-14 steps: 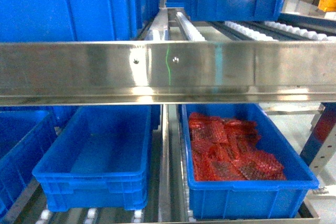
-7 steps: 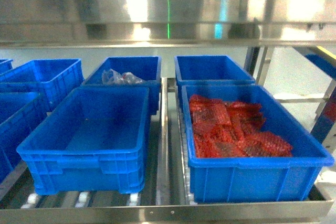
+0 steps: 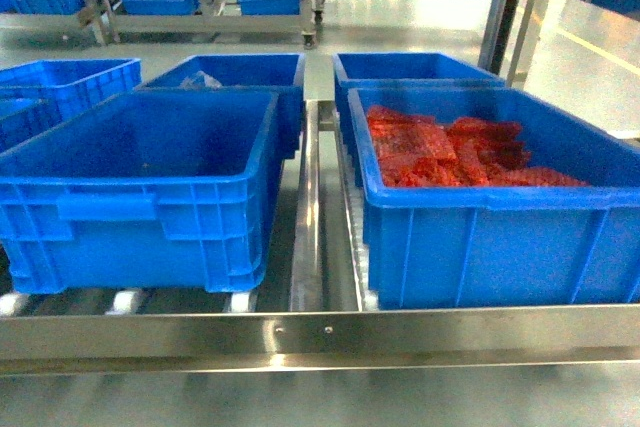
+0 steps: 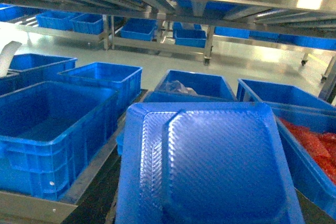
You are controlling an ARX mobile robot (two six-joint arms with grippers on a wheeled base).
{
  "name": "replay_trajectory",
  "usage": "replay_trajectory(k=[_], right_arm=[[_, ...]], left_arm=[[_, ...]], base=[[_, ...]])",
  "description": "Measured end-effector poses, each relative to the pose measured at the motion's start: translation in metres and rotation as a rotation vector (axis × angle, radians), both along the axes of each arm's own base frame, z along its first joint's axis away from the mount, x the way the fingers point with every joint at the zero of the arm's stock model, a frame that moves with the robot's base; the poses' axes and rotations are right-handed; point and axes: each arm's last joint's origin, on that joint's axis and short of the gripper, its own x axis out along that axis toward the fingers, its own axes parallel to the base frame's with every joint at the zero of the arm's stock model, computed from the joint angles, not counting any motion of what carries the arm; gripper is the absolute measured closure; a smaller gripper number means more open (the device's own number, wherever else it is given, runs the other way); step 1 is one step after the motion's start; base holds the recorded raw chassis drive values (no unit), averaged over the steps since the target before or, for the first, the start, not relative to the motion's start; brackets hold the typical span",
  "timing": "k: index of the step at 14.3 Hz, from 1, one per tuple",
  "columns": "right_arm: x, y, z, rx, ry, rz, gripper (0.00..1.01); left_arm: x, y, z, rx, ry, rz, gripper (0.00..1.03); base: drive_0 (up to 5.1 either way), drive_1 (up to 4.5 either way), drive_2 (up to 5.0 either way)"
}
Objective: Pick blue part to blue bin on bottom shelf
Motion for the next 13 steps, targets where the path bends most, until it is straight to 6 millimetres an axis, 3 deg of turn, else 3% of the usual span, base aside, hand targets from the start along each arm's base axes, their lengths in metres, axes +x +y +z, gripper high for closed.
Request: replay_trajectory(k=[13], right_arm=[[0.0, 0.0, -0.0001, 0.0, 0.001, 0.0, 0.03]], left_arm=[[0.0001, 0.0, -0.0001, 0.001, 0.001, 0.0, 0.6]], base=[[0.0, 0.0, 0.0]])
